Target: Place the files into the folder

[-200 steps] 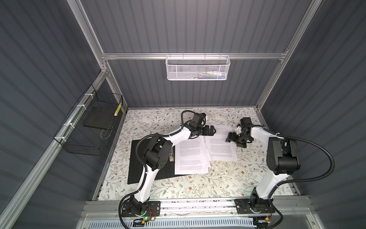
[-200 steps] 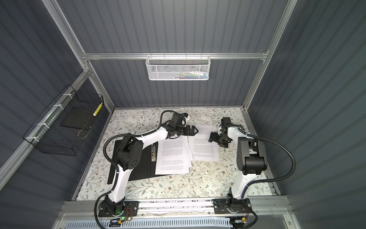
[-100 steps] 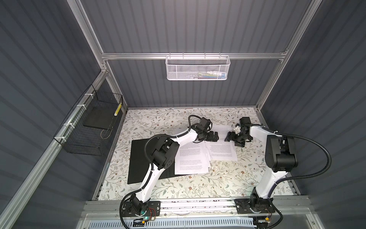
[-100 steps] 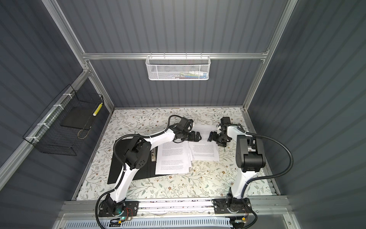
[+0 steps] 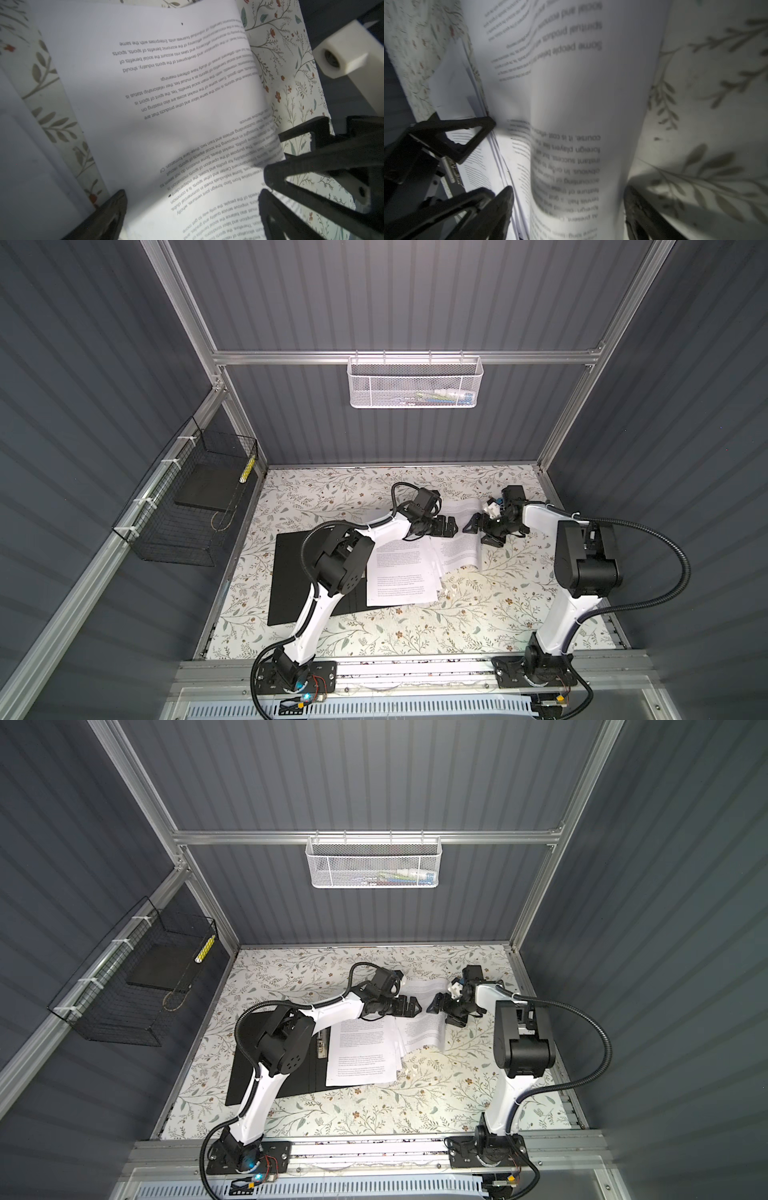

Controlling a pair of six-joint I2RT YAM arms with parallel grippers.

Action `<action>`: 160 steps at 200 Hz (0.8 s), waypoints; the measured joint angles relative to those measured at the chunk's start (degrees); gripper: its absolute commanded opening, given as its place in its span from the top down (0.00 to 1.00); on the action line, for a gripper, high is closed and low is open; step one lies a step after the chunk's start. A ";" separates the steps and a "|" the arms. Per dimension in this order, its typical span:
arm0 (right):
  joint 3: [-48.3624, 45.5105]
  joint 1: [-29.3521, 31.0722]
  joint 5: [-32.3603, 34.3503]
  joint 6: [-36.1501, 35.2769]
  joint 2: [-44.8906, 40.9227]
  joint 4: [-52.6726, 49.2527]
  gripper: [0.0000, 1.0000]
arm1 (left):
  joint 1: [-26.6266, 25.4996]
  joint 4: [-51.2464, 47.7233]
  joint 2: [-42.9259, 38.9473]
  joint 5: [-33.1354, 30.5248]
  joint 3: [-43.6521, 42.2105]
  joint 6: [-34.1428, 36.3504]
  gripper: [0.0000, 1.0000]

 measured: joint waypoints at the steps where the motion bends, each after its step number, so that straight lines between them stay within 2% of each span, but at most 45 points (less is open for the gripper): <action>1: -0.15 -0.02 -0.33 0.15 -0.04 0.31 0.17 | 0.00 0.00 -0.02 0.00 -0.02 0.00 0.01; 60: -10.23 -1.66 -18.49 9.70 -6.21 19.85 0.16 | 0.04 0.48 -0.17 0.26 -0.35 0.00 0.01; 97: -13.92 -1.75 -25.57 16.50 -6.51 31.98 0.16 | 0.04 0.79 -0.66 0.39 -1.11 0.02 0.01; 118: -12.96 -1.68 -23.85 14.88 -6.54 29.29 0.17 | 0.04 0.74 -1.51 0.42 -2.29 0.00 0.01; 160: -6.47 -0.46 -9.75 6.19 -6.12 14.69 0.16 | 0.11 0.79 -2.60 0.39 -3.96 0.02 0.01</action>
